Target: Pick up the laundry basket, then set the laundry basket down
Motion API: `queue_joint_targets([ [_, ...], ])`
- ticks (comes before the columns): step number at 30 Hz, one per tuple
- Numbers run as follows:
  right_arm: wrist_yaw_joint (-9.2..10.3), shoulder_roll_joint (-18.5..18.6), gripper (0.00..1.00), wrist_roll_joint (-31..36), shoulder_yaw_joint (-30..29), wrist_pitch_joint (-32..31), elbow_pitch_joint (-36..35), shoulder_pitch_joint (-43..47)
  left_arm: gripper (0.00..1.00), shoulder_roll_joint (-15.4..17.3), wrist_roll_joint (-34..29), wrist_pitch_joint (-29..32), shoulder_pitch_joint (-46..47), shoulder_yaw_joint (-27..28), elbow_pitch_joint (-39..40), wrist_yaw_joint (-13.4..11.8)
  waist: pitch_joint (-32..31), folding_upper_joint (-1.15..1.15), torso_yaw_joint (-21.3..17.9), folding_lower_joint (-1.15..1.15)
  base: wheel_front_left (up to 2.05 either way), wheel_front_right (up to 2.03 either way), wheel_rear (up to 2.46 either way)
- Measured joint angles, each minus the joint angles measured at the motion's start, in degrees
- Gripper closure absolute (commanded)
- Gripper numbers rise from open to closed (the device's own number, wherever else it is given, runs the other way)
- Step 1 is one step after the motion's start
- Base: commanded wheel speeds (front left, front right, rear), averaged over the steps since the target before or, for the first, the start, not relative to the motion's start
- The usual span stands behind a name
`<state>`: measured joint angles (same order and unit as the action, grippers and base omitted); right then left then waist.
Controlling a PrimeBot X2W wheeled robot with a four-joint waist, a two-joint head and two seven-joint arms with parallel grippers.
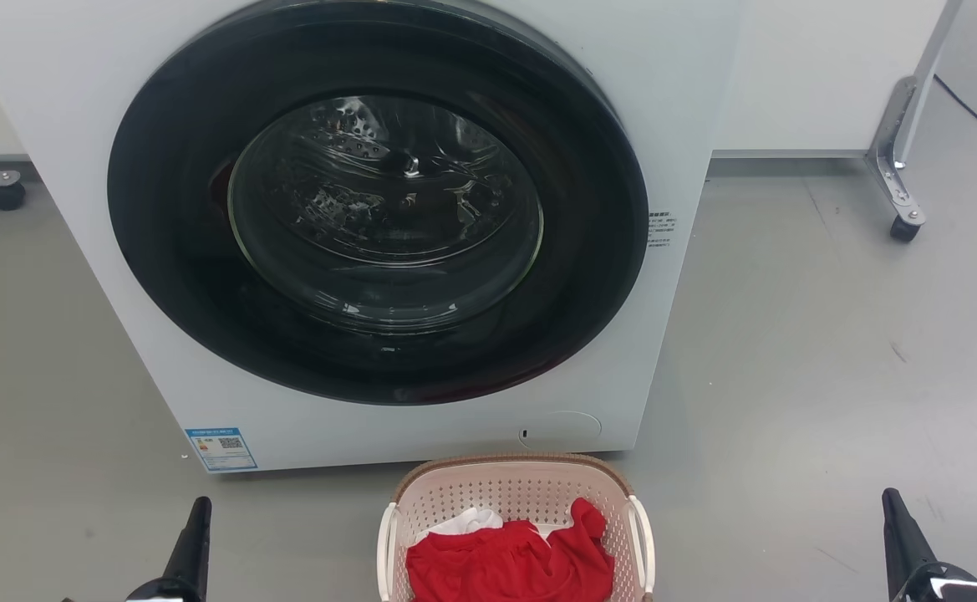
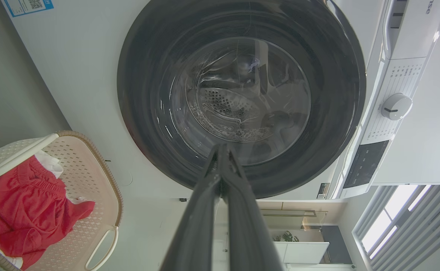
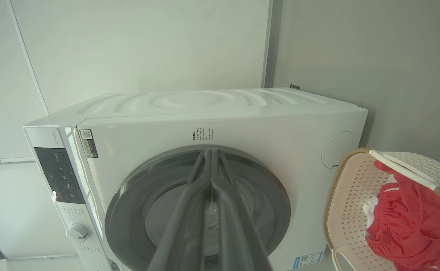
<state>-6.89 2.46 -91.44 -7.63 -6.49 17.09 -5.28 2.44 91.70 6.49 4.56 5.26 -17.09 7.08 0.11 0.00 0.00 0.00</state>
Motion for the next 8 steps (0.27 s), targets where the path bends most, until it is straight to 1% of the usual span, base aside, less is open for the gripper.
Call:
queue_joint_targets([
  [8, 0.0, 0.0, 1.0, 0.0, 0.0, 0.0, -0.01, 0.0, 1.0, 0.0, 0.01, 0.0, 0.0, 0.0, 0.03, 0.0, 0.0, 0.0, 0.0, 0.0, 0.0, 0.0, 0.0],
])
